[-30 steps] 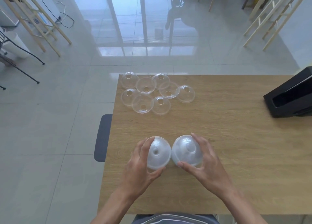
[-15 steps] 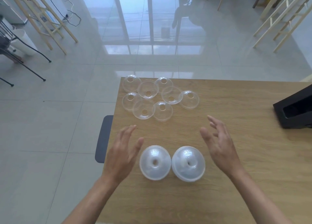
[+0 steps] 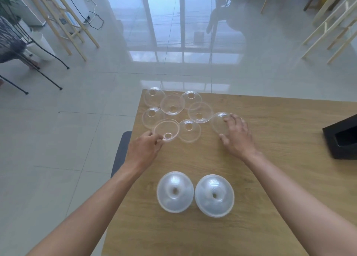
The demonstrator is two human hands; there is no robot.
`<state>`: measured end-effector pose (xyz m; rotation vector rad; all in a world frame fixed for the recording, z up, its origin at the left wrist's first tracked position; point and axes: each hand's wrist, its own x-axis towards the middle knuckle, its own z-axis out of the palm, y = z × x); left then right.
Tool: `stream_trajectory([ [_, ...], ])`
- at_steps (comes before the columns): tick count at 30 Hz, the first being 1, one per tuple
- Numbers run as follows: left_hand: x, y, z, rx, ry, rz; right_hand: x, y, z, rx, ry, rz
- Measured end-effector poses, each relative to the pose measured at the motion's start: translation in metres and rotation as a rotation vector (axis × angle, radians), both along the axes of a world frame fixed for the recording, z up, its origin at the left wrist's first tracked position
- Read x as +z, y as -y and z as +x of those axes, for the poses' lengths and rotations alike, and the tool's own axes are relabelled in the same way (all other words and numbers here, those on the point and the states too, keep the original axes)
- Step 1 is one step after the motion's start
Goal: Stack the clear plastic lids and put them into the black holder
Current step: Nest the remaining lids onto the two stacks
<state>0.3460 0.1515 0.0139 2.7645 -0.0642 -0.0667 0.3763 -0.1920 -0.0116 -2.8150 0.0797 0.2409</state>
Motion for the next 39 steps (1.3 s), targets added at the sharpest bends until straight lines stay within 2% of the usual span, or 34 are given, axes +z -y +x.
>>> stream_trajectory([
  [3, 0.01, -0.002, -0.021, 0.009, -0.012, -0.164, -0.005, 0.006, -0.023, -0.067, 0.051, 0.026],
  [6, 0.027, -0.005, -0.04, 0.104, -0.104, -0.44, -0.002, 0.011, -0.042, -0.106, 0.075, 0.121],
  [13, 0.081, -0.015, -0.073, 0.377, -0.399, -1.152, 0.062, 0.01, -0.085, -0.263, 0.169, 0.512],
  [15, 0.089, -0.016, -0.09, 0.35, -0.522, -1.263, 0.092, 0.007, -0.104, -0.243, 0.187, 0.604],
  [18, 0.093, -0.016, -0.116, 0.308, -0.682, -1.34, 0.131, -0.002, -0.141, -0.098, 0.202, 0.592],
  [22, 0.085, -0.011, -0.142, 0.307, -0.782, -1.308, 0.144, -0.02, -0.188, 0.105, 0.141, 0.51],
  [30, 0.073, -0.006, -0.16, 0.379, -0.612, -1.104, 0.104, -0.045, -0.219, 0.131, 0.112, 0.454],
  [36, 0.062, -0.012, -0.168, 0.144, -0.36, -0.614, 0.077, -0.048, -0.223, 0.068, 0.055, 0.545],
  [39, 0.056, -0.01, -0.172, -0.047, -0.421, -0.525, 0.07, -0.048, -0.225, -0.013, 0.013, 0.613],
])
